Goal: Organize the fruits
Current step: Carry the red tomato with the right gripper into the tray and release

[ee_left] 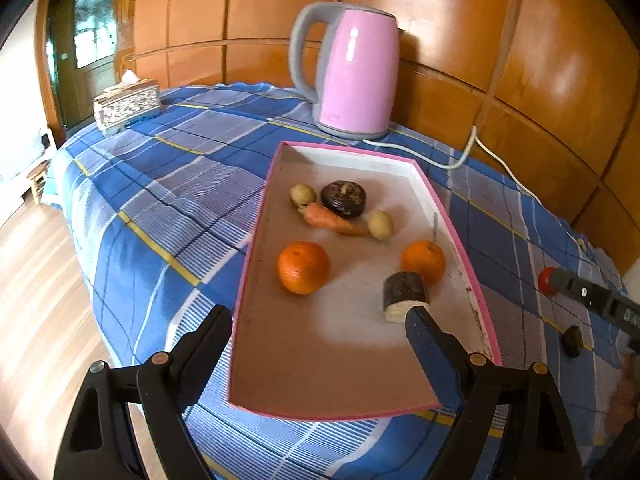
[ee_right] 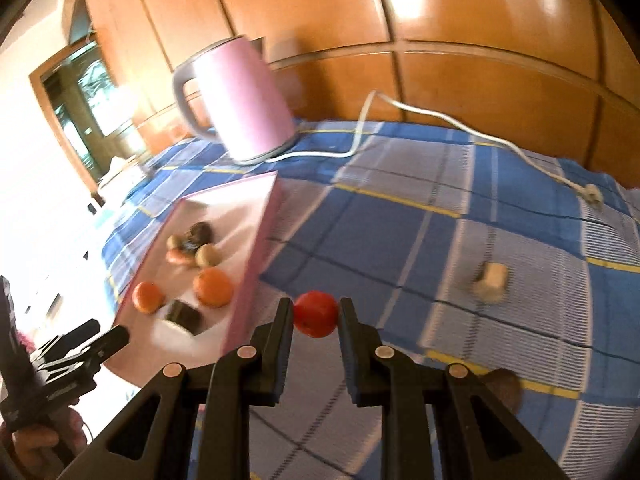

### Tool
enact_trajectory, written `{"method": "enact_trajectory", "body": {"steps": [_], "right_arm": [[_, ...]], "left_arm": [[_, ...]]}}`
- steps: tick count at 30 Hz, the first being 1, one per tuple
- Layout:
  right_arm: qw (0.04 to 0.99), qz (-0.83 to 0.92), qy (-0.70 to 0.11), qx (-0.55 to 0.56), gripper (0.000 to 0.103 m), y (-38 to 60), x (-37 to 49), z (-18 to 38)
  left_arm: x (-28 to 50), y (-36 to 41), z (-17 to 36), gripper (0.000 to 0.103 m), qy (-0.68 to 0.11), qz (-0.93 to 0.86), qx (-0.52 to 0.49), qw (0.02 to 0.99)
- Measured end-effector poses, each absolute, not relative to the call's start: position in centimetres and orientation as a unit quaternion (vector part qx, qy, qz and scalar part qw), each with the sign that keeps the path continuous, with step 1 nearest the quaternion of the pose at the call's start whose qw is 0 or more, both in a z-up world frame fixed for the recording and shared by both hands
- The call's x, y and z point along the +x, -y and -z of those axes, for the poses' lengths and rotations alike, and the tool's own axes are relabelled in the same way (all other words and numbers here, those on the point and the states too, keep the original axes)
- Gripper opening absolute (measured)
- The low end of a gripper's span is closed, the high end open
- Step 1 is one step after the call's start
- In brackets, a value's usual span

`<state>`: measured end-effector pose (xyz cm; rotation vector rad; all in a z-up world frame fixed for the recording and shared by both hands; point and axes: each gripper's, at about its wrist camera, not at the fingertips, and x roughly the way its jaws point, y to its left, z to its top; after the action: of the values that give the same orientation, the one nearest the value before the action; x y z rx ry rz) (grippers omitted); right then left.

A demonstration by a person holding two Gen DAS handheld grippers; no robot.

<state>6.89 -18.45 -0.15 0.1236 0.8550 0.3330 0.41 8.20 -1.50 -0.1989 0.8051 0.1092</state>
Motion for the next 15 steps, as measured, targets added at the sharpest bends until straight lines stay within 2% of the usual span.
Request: {"method": "enact_trajectory", "body": {"steps": [7, 15], "right_arm": [[0.875, -0.219, -0.426, 0.071, 0.022, 14.9, 7.2, 0.3], [0.859, -0.263, -0.438, 0.033, 0.023, 9.5, 7.2, 0.9]], "left_arm": [[0.5, -10.5, 1.2, 0.089, -0.376, -0.095, -0.119, 0.914], [0.7, -11.4, 1.5, 0.089, -0.378, -0.106, -0.123, 0.912]]}}
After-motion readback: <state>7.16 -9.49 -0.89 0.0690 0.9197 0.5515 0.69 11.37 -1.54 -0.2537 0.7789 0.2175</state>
